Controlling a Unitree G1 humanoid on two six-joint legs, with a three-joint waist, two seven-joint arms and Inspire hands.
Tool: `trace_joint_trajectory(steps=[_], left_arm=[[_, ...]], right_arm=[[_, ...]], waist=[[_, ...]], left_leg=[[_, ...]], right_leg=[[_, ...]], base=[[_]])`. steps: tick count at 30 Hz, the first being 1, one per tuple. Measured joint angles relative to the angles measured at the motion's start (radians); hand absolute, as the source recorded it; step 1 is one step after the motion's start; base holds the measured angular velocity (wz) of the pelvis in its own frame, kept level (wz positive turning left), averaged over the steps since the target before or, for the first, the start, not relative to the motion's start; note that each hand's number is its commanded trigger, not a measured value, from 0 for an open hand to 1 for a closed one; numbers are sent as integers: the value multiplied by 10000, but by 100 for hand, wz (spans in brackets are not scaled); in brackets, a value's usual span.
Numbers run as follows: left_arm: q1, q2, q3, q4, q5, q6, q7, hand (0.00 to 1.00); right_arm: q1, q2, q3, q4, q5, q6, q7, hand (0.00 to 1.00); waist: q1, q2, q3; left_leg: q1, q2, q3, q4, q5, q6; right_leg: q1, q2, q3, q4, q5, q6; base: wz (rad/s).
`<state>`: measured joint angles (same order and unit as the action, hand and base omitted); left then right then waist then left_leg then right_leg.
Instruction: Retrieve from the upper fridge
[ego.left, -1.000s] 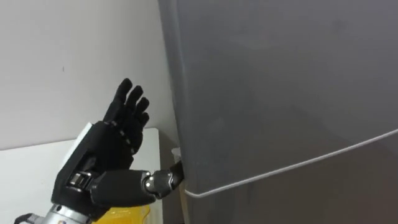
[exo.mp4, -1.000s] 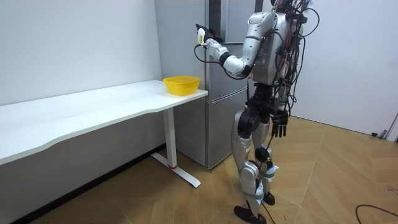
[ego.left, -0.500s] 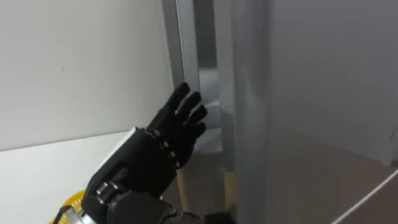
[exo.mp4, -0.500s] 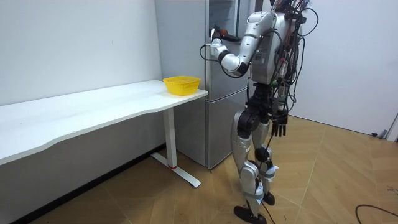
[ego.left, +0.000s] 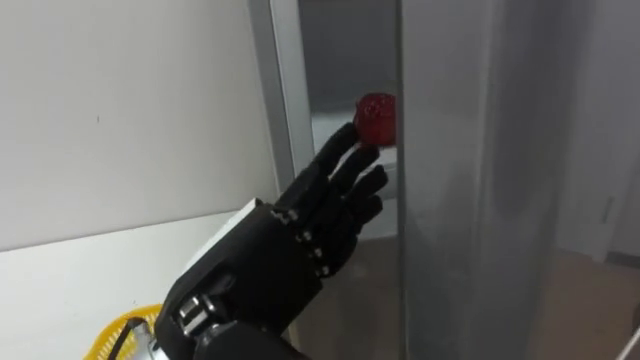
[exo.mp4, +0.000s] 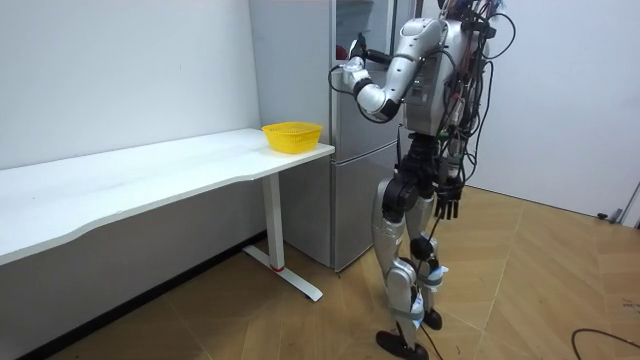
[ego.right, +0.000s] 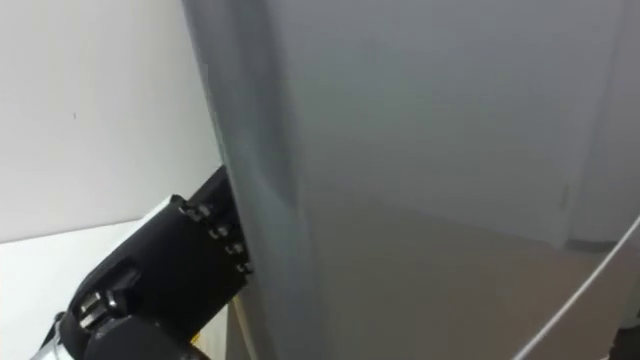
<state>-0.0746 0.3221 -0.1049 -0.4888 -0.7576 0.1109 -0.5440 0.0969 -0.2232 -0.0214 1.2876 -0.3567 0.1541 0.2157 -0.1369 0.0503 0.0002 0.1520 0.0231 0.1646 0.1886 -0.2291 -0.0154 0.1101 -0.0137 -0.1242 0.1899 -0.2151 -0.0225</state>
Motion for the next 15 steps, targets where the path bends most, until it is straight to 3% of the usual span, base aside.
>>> trace_joint_trajectory(steps=[15], left_arm=[[-5,0,-99,-113,-172,4,-566,0]], right_arm=[[-133,1,-2,7,-3,0,28,0]], waist=[[-218,-19,12]], left_leg=[[-9,28,320,-1,0,0]], right_leg=[[-133,25,357,83,10,-13]], base=[[-7]])
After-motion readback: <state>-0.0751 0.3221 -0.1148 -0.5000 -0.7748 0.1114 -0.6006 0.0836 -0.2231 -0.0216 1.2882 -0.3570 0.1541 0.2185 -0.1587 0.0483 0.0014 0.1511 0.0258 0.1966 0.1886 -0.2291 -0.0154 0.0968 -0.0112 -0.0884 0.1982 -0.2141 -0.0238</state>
